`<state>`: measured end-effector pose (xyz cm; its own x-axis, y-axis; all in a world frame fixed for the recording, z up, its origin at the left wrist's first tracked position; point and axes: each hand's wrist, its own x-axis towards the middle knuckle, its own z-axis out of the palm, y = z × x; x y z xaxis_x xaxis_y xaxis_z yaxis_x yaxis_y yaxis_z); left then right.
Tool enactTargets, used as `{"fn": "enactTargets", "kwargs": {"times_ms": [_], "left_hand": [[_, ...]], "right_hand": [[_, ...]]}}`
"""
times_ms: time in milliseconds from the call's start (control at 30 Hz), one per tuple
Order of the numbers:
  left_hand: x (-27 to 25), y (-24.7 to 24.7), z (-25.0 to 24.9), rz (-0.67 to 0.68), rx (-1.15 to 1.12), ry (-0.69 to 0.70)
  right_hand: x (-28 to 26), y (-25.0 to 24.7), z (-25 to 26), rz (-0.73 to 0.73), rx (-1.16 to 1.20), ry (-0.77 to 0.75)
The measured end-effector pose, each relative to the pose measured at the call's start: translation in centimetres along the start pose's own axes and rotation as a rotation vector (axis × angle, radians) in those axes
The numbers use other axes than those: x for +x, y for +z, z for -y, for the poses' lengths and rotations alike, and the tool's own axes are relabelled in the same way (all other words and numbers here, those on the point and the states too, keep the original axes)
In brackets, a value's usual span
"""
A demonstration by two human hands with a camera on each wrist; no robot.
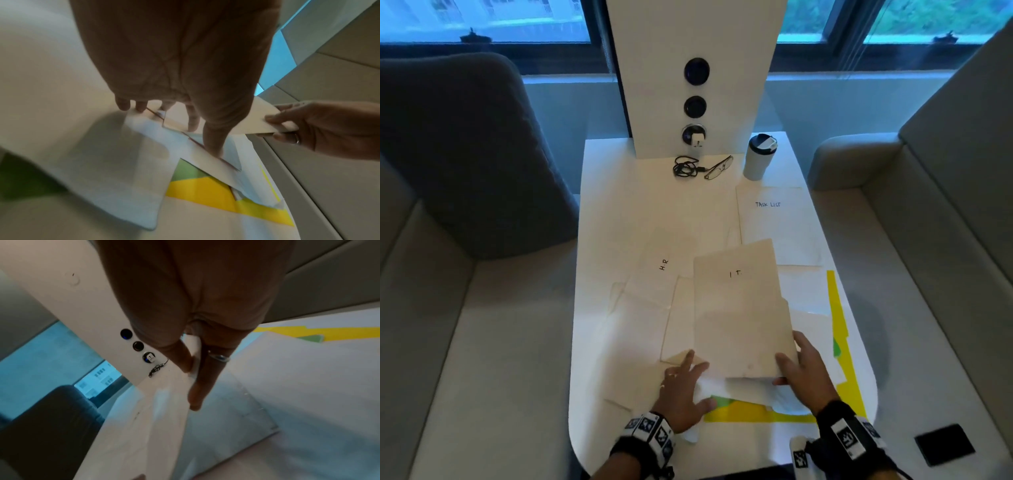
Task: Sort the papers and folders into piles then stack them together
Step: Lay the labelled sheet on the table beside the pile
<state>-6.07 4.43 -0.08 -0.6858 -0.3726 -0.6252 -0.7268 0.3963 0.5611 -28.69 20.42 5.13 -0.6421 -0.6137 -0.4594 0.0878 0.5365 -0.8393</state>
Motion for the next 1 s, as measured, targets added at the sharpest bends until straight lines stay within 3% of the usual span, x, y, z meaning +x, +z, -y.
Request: {"fn": "enactTargets", "kwargs": {"times_ms": [67,167,367,467,600,767,867,1000], "left_hand": [[0.3,-0.5,-0.7,-0.129,-0.203,-0.023],[1.1,-2.0,-1.7,-0.219,-0.561,-0.072],[2.9,-5.0,-4.9,-0.294,-0.654,-0.002],[4.4,-5.6,-6.0,-0.333,-0.569,-0.004],[6.1,-4.6,-5.0,-0.433,-0.185,-0.229],[7.0,-2.3,-4.0,-0.399,0.039,-0.436],[7.3,-1.2,-3.8,-0.475,0.044,-0.511],[7.7,-1.7,-3.2,-0.454,-0.022,-0.639]], "right_hand": [[0.1,-0.9,0.3,0.024,0.076,-0.020],[0.0,-2.2,0.8,0.082,0.173,-0.044],[1.9,-3.1,-0.6,-0.017,0.406,0.075],[4.1,-3.5,-0.9,-0.063,0.409,0.067],[9.2,-5.3,0.3,-0.167,0.441,0.036],[17.8,-8.5,2.2,-0.270,0.472,0.062],[21.4,-9.8,3.9,-0.310,0.505,0.117],[24.7,-10.9,4.0,-0.329,0.477,0.237]]}}
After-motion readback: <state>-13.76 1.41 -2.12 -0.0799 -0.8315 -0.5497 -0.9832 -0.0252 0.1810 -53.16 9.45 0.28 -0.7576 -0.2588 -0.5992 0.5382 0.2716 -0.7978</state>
